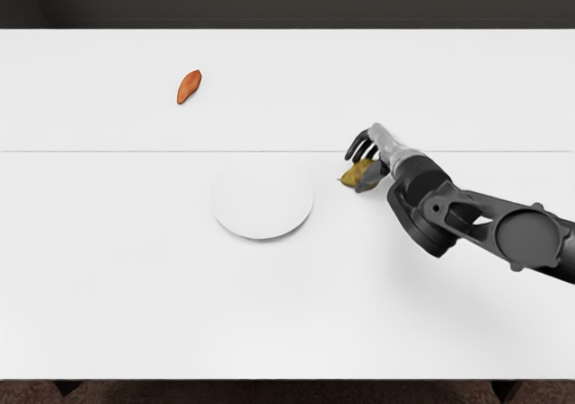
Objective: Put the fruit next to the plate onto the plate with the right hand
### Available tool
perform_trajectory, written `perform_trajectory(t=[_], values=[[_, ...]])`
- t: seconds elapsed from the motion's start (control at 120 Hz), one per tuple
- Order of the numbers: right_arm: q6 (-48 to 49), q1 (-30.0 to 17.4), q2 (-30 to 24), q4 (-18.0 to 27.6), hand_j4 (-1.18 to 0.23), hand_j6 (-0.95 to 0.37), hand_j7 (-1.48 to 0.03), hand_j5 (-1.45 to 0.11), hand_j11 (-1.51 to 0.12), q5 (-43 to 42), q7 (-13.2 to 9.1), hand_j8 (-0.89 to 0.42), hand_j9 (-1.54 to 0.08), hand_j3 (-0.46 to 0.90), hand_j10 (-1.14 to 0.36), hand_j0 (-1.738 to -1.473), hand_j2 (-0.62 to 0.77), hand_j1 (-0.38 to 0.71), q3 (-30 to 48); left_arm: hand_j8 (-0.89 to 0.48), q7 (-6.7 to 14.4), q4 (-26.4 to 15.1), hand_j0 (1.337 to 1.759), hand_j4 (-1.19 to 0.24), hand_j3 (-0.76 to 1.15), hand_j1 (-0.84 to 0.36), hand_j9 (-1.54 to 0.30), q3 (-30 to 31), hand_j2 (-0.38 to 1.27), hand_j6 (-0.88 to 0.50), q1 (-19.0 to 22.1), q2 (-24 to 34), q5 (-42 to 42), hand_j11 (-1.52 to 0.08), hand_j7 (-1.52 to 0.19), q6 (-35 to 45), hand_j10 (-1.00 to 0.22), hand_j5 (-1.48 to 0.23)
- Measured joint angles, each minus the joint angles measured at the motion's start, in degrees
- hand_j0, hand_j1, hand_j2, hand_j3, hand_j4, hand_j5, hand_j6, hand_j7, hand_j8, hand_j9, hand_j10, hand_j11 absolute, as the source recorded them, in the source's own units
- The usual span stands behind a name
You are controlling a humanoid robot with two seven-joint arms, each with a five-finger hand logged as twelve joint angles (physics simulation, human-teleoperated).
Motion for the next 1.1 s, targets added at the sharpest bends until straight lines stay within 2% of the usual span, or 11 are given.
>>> perform_trajectory(t=[0.083,0.258,0.567,1.1], values=[[0.2,0.3,-0.2,0.0,-0.78,-0.65,-1.01,-1.0,-1.03,0.5,0.0,-0.43,-1.01,0.0,-0.5,-1.654,0.52,0.29,0.4,0.0,0.0,0.0,1.658,0.0,0.0,0.35,0.0,0.0,0.0,0.0,0.0,0.0,0.0,0.0,0.0,0.0,0.0,0.0],[4.9,0.5,-1.4,0.1,-0.77,-0.73,-1.02,-1.04,-1.03,3.3,0.0,-0.43,-1.02,0.0,-0.5,-1.656,0.58,0.33,5.1,0.0,0.0,0.0,1.658,0.0,0.0,0.35,0.0,0.0,0.0,0.0,0.0,0.0,0.0,0.0,0.0,0.0,0.0,0.0],[15.2,0.5,-1.8,0.4,-0.77,-0.77,-1.02,-1.06,-1.02,7.7,0.0,-0.41,-1.03,0.0,-0.48,-1.657,0.57,0.35,13.8,0.0,0.0,0.0,1.658,0.0,0.0,0.35,0.0,0.0,0.0,0.0,0.0,0.0,0.0,0.0,0.0,0.0,0.0,0.0],[20.1,0.6,4.7,0.6,-0.77,-0.78,-1.02,-1.06,-1.02,9.3,0.0,-0.39,-1.03,0.0,-0.47,-1.657,0.56,0.37,17.4,0.0,0.0,0.0,1.658,0.0,0.0,0.35,0.0,0.0,0.0,0.0,0.0,0.0,0.0,0.0,0.0,0.0,0.0,0.0]])
